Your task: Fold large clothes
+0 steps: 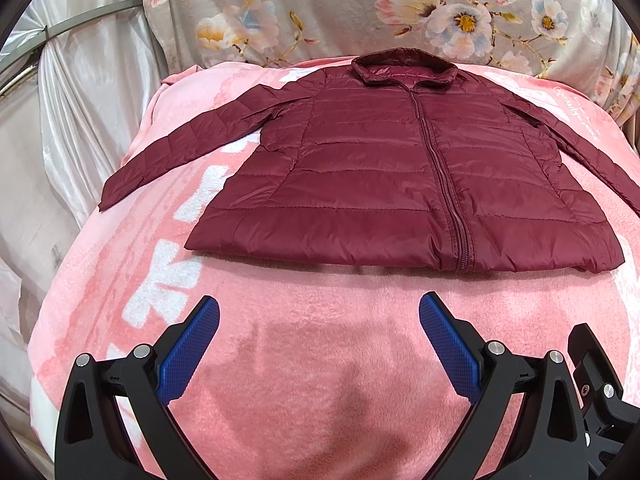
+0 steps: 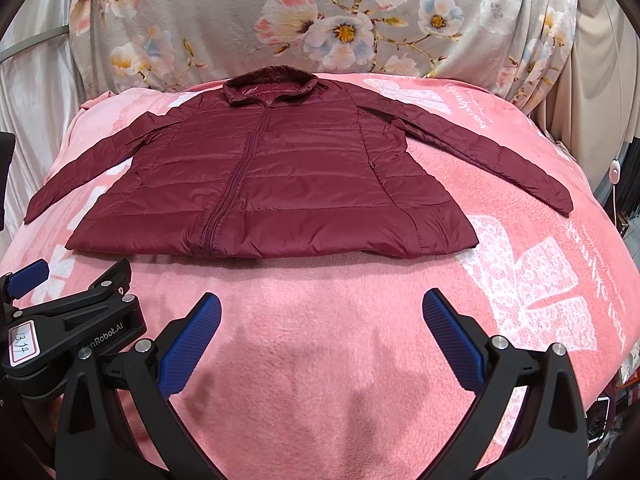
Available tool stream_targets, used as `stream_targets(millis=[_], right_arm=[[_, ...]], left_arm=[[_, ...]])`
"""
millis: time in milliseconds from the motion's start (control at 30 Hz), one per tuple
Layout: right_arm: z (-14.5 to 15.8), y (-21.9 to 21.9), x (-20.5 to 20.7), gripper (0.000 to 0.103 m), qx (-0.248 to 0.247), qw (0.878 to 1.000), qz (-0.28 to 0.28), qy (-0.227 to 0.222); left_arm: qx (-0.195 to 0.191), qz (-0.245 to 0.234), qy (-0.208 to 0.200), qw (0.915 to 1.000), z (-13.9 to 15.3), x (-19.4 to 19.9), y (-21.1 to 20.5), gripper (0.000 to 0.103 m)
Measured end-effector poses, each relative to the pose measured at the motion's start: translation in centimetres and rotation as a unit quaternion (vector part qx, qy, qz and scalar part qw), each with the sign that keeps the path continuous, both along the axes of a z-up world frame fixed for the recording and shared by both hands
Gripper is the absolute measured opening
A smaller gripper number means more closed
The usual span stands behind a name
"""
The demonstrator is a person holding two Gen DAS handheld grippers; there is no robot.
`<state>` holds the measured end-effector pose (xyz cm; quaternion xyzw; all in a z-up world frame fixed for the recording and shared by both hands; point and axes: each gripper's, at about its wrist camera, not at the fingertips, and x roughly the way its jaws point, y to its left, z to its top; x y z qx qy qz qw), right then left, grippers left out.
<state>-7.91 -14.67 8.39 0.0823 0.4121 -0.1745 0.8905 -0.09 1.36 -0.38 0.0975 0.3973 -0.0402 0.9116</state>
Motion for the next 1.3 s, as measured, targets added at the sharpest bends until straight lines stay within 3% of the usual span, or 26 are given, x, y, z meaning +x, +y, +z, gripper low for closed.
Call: stream_targets(millis=[500,667,867,1167,1300], right_arm=[[0.3,-0.2,0.2,0.098,-0.002,1.000,0.004,-0.004],[0.3,-0.5,0.2,0.098,0.022,1.000,0.005,-0.010],[0.6,-0.3,-1.1,0.098,0.013,0.998,0.011,-0.068],[0.1,-2.0,-0.1,0.098,0.021,0.999,0.012,-0.037],[-0.7,-6.0,1.0,0.098,0.043,0.999,-0.024,-0.019]], left_arm=[[0.001,0.000,0.001,1.0000,-0.3,0.0,0.2,0.097],[-0.001,0.001,-0.002,1.0000,-0.4,0.0,0.1,0.097],[0.002,-0.003,0.000,1.0000,-0.2,-0.1,-0.3,0.097],[0.006,0.000,0.007,1.0000,-0.4,0.5,-0.7,0.097],[0.009,0.011,0.007,0.9999,-0.5,1.7,-0.7,0.097]])
